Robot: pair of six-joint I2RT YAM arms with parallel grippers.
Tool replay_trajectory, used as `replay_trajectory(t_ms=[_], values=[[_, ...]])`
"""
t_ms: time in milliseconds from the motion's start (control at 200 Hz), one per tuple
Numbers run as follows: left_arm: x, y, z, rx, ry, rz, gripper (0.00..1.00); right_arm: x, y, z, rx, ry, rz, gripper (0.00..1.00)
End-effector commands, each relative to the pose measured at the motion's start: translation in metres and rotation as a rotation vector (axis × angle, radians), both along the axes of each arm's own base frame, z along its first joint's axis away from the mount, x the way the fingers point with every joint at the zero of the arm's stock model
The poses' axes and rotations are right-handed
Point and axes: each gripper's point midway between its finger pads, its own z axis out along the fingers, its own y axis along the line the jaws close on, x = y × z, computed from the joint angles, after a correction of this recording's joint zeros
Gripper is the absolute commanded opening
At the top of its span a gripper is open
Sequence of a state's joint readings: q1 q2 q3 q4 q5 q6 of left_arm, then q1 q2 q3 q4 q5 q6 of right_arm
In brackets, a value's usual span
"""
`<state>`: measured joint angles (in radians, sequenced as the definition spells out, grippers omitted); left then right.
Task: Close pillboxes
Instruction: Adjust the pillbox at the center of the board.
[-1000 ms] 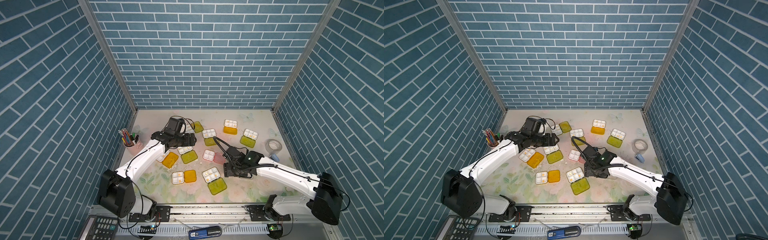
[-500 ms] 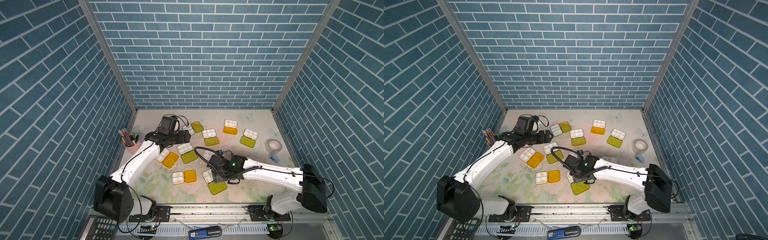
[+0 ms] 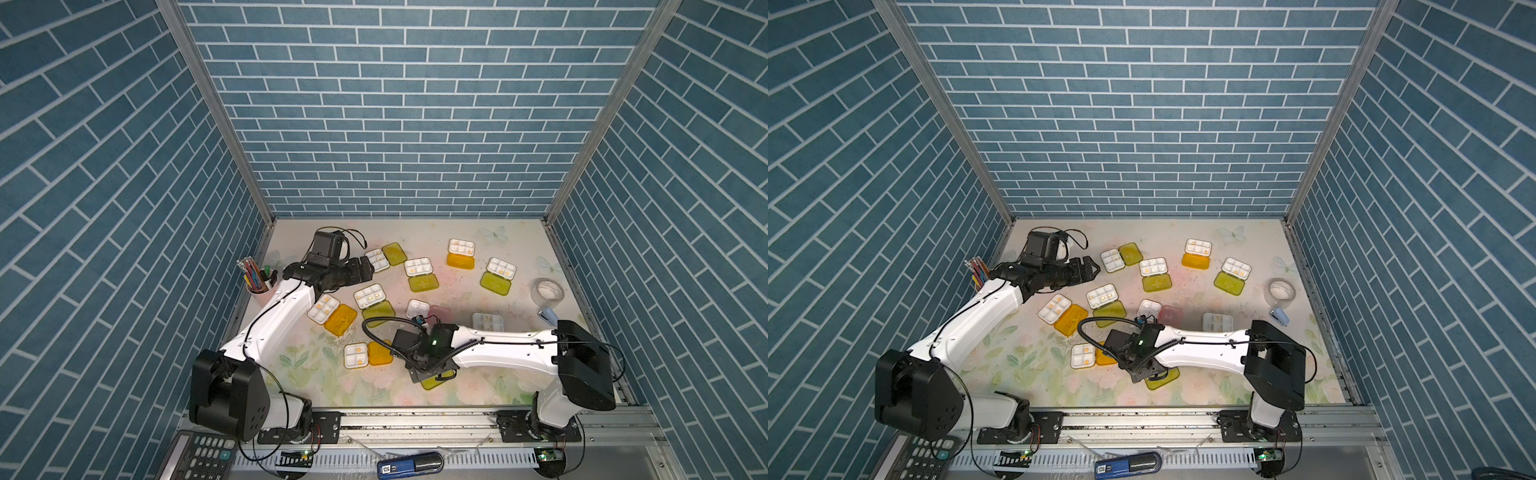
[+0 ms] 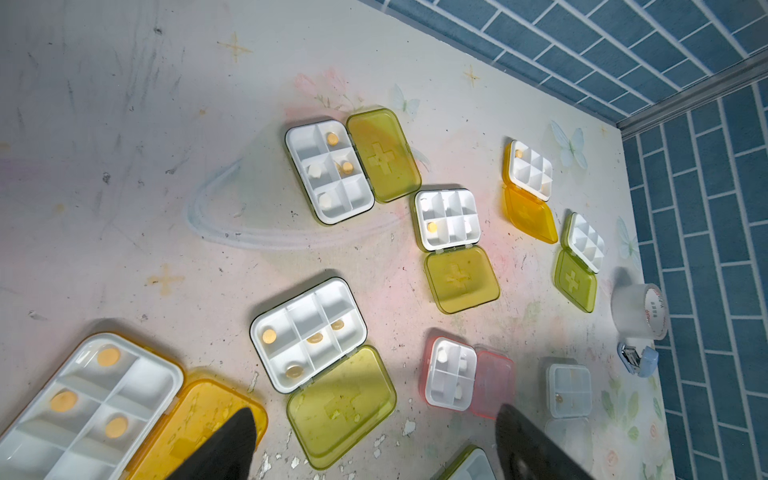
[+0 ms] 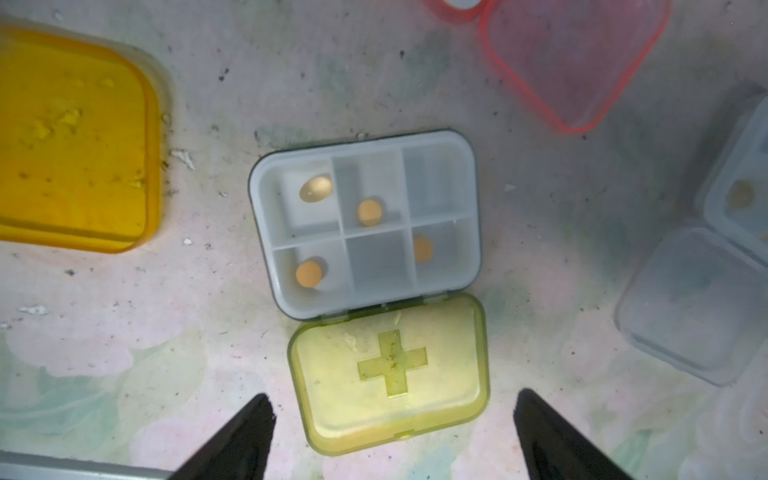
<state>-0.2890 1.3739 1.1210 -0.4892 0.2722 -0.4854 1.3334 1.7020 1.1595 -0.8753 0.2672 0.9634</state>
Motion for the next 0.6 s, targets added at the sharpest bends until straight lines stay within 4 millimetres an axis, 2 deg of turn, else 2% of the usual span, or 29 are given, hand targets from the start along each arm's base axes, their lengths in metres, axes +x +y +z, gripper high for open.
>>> replay_trajectory(t_ms=[0, 215, 430, 595], values=[[0.001, 0.001, -0.006, -0.013, 0.016, 0.004, 0.91, -0.002, 0.0, 0.005, -0.046, -0.053, -0.034, 0.92], [0.002, 0.002, -0.009, -0.024, 0.024, 0.011, 0.91, -0.009, -0.005, -0.003, -0.153, -0.066, -0.001, 0.94], [0.003, 0.002, -0.011, -0.023, 0.031, 0.011, 0.91, -0.015, -0.008, -0.012, -0.187, -0.061, 0.008, 0.95], [0.004, 0.0, -0.015, -0.03, 0.043, 0.005, 0.91, -0.017, -0.025, -0.019, -0.243, -0.067, -0.022, 0.95]])
